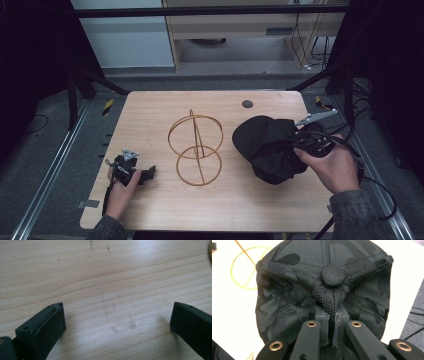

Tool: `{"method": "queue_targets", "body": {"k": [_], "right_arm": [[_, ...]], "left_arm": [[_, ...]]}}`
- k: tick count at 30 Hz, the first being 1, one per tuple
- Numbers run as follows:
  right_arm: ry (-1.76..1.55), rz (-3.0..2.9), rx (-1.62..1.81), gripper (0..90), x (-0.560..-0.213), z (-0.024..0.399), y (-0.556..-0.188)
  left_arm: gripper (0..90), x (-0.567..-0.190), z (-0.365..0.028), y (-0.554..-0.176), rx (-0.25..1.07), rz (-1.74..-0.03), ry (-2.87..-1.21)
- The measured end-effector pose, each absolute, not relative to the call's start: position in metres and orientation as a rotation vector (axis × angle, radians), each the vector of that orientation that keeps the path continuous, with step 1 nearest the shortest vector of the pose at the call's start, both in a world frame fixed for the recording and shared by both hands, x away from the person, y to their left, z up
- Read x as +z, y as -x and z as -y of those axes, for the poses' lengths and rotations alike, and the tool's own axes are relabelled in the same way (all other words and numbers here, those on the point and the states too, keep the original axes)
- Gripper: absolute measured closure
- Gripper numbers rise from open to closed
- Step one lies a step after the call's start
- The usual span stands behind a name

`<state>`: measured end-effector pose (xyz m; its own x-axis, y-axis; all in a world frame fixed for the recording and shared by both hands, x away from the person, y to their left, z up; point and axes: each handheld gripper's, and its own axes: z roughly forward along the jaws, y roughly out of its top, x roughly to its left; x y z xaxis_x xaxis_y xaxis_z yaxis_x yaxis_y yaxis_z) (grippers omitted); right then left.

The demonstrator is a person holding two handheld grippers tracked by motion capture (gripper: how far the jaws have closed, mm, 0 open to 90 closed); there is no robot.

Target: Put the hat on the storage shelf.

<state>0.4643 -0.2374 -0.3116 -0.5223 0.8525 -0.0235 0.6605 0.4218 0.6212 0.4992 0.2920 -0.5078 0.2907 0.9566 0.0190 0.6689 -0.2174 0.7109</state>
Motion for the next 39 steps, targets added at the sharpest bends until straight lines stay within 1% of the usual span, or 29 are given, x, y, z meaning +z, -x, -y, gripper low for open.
{"method": "queue_targets", "body": {"k": [6, 11, 21, 29, 39], "right_arm": [[-1.276, -2.306, 0.865, 85.3, -0.287, 0.246, -0.453], [-1.261, -2.285, 0.911, 85.3, -0.275, 0.247, -0.448], [-1.192, -2.245, 0.990, 85.3, -0.236, 0.239, -0.438], [-1.146, -2.232, 1.045, 85.3, -0.216, 0.230, -0.435], [-1.093, -2.231, 1.075, 85.3, -0.198, 0.216, -0.436]], "left_arm": [[0.0, -0.508, -0.292, -0.499, 0.626, -1.449, -1.965], [0.0, -0.508, -0.292, -0.499, 0.629, -1.448, -1.966], [0.0, -0.508, -0.292, -0.499, 0.628, -1.448, -1.967], [0.0, -0.508, -0.292, -0.499, 0.625, -1.445, -1.971], [0.0, -0.508, -0.291, -0.499, 0.624, -1.442, -1.972]]}}
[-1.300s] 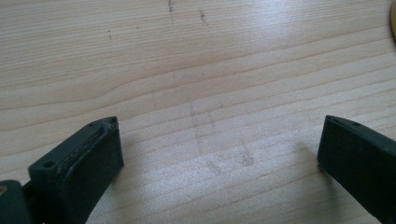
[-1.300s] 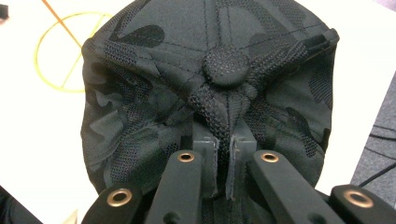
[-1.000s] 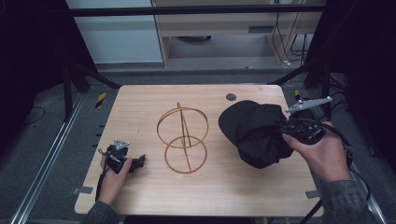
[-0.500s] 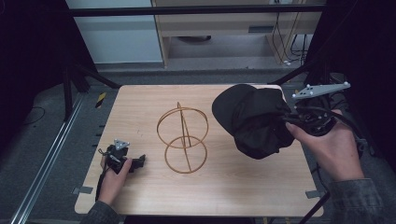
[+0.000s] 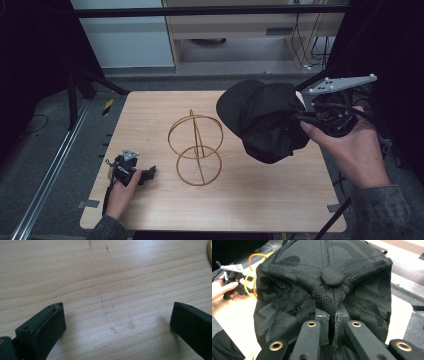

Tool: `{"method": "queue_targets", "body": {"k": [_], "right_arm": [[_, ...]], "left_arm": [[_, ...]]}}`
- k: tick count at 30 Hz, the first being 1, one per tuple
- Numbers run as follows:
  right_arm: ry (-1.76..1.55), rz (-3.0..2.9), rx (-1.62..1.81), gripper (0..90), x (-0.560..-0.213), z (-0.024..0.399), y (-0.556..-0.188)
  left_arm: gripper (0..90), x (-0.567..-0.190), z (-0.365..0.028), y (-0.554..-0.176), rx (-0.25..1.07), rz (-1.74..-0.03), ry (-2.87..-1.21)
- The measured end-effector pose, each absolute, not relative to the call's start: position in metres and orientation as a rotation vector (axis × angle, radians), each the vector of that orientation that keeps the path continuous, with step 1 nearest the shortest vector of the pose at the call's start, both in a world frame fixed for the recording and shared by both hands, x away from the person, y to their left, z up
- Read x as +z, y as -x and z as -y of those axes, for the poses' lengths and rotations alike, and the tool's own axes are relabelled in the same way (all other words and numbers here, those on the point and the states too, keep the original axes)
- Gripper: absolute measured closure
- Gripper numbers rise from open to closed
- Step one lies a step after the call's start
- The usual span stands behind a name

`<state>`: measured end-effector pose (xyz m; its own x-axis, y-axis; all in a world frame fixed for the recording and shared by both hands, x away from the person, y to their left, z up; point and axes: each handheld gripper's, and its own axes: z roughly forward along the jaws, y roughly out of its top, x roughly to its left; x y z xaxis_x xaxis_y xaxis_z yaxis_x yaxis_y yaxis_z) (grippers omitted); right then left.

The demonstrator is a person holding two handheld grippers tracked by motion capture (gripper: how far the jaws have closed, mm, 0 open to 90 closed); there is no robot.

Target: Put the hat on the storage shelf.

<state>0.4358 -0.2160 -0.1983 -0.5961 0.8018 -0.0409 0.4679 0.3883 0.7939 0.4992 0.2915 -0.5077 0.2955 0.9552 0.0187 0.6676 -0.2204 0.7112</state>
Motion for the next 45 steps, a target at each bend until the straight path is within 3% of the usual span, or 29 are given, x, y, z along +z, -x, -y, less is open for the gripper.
{"method": "queue_targets", "body": {"k": [45], "right_arm": [[-0.879, -2.384, 1.137, 85.1, -0.190, 0.114, -0.476]], "left_arm": [[0.0, -0.508, -0.292, -0.499, 0.624, -1.442, -1.972]]}}
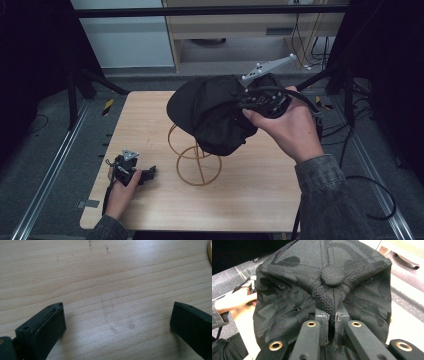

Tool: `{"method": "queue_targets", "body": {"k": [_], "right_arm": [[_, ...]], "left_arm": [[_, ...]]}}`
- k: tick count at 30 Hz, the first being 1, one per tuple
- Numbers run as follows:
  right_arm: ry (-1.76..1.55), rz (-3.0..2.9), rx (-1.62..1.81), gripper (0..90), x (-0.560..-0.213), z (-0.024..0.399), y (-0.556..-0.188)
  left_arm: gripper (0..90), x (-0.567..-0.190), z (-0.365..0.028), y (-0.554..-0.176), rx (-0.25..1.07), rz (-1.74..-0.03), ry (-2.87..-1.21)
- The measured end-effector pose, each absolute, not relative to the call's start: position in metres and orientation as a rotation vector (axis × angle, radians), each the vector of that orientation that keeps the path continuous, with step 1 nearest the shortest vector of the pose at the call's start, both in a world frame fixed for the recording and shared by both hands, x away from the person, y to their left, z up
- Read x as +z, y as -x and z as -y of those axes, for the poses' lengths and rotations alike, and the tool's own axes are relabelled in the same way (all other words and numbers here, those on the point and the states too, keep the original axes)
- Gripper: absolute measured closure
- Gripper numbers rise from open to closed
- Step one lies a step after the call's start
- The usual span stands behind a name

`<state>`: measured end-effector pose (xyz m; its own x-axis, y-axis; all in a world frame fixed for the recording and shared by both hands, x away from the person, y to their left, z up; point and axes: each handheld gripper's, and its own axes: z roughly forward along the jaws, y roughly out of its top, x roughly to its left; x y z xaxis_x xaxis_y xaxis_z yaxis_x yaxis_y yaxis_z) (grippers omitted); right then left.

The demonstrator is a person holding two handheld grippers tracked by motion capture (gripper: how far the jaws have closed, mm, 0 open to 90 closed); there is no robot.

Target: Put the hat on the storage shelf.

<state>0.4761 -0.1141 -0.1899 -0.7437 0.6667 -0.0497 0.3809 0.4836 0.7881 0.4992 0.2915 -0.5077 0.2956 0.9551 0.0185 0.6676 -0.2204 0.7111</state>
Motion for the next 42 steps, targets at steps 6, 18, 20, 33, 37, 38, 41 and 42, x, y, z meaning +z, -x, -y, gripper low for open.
{"method": "queue_targets", "body": {"k": [6, 18, 20, 33, 37, 38, 41, 42], "right_arm": [[-0.881, -2.401, 1.149, 85.1, -0.193, 0.104, -0.481], [-0.876, -2.441, 1.144, 84.9, -0.200, 0.086, -0.491], [-0.875, -2.448, 1.145, 84.9, -0.201, 0.083, -0.492], [-0.890, -2.476, 1.132, 84.8, -0.212, 0.075, -0.495], [-0.891, -2.478, 1.129, 84.8, -0.214, 0.075, -0.494], [-0.891, -2.478, 1.129, 84.8, -0.214, 0.075, -0.494], [-0.893, -2.495, 1.117, 84.6, -0.219, 0.072, -0.494], [-0.891, -2.497, 1.114, 84.6, -0.219, 0.072, -0.495]], "left_arm": [[0.0, -0.508, -0.291, -0.499, 0.624, -1.443, -1.969], [0.0, -0.508, -0.291, -0.499, 0.623, -1.443, -1.970], [0.0, -0.508, -0.291, -0.499, 0.624, -1.443, -1.970], [0.0, -0.508, -0.291, -0.499, 0.621, -1.437, -1.974], [0.0, -0.508, -0.291, -0.499, 0.621, -1.436, -1.974], [0.0, -0.508, -0.291, -0.499, 0.621, -1.436, -1.974], [0.0, -0.508, -0.291, -0.499, 0.621, -1.436, -1.975], [0.0, -0.508, -0.291, -0.499, 0.621, -1.436, -1.974]]}}
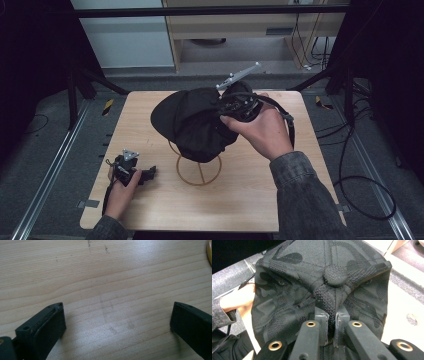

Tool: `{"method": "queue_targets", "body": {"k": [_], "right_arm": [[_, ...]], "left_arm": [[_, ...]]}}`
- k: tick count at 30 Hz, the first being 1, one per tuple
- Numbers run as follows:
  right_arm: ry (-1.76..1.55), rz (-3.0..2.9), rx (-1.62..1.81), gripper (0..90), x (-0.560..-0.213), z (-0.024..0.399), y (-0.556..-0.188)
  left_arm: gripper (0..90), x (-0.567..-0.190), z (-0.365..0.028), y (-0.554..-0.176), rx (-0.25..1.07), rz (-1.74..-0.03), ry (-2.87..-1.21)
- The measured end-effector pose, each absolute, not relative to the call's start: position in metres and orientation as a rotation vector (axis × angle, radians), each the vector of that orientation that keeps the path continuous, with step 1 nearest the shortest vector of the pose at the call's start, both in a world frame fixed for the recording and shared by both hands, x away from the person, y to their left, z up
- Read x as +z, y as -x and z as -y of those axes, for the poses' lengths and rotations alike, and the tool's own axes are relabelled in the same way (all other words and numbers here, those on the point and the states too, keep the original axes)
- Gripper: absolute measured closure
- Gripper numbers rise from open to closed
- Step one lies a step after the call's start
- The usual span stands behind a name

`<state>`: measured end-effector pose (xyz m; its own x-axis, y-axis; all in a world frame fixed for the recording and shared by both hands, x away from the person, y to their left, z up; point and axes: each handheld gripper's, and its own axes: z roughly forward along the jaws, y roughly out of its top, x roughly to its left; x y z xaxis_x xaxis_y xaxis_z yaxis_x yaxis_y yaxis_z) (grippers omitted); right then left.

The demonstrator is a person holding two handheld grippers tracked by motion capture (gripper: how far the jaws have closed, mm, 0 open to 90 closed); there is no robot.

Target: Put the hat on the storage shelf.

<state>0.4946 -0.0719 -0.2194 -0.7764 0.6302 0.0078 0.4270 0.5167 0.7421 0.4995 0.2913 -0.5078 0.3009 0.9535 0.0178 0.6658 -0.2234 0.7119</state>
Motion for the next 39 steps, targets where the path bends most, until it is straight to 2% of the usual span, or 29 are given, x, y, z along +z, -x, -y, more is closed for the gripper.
{"method": "queue_targets", "body": {"k": [39], "right_arm": [[-0.915, -2.571, 1.041, 83.1, -0.257, 0.054, -0.499]], "left_arm": [[0.0, -0.508, -0.292, -0.500, 0.619, -1.431, -1.980]]}}
